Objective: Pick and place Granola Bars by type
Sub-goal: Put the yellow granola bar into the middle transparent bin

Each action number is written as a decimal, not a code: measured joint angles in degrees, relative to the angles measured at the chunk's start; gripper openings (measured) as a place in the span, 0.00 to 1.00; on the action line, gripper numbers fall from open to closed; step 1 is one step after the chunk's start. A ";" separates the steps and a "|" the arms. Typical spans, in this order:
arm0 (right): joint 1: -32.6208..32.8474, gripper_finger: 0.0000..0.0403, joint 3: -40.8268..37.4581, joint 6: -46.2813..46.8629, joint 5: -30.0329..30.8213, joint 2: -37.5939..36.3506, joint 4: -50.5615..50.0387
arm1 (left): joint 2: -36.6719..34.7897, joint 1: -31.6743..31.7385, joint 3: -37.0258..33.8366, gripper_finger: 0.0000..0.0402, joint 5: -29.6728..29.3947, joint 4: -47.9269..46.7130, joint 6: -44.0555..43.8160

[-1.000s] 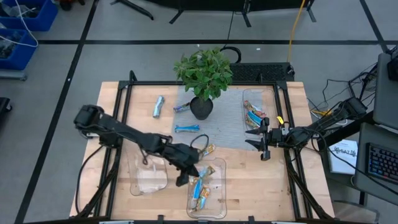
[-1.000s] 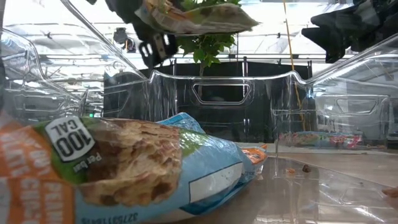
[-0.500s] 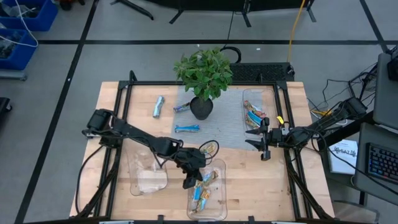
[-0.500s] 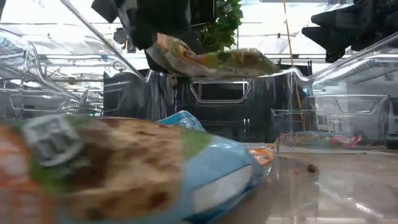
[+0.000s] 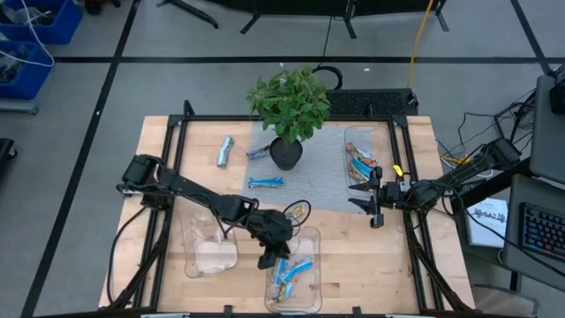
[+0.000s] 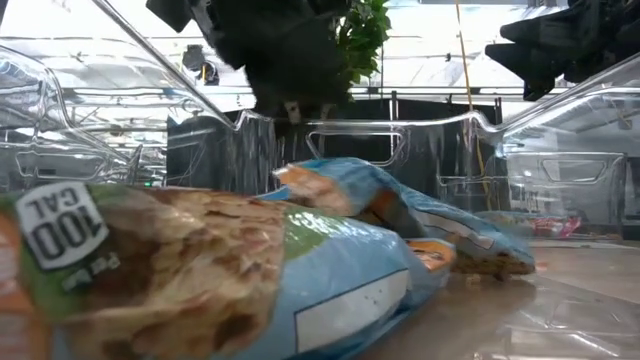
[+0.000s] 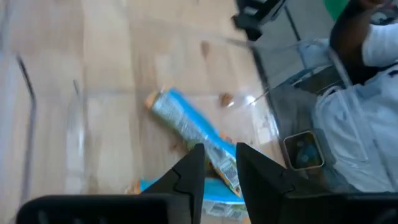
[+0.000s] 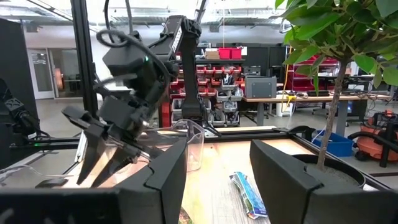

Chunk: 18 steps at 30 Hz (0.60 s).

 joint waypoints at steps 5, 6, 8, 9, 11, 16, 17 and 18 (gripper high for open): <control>0.00 0.41 -0.01 -0.07 0.00 0.02 -0.04 | -4.36 0.12 -0.04 0.27 -1.22 0.65 6.66; 0.00 0.41 0.01 -0.09 0.00 0.00 -0.05 | -5.68 0.12 -0.05 0.27 -2.28 -0.16 7.92; 0.00 0.41 -0.01 -0.09 0.00 0.02 -0.26 | -8.58 0.18 -0.05 0.27 -6.55 -1.38 11.11; 0.00 0.41 0.01 -0.09 -0.01 0.04 -0.25 | -10.27 0.18 -0.03 0.27 -9.62 -3.40 12.99; 0.00 0.41 0.01 -0.10 0.00 0.00 -0.39 | -12.58 0.22 -0.03 0.27 -17.03 -5.87 16.53; 0.00 0.41 0.01 -0.11 -0.02 0.03 -0.42 | -14.86 1.79 -5.52 0.27 -29.76 -0.92 19.95; 0.00 0.41 -0.01 -0.11 -0.02 0.04 -0.37 | -14.77 2.60 -7.52 0.27 -29.87 1.01 20.13; 0.00 0.41 -0.01 -0.11 -0.02 0.00 -0.43 | -14.72 3.52 -9.75 0.27 -29.77 2.32 20.14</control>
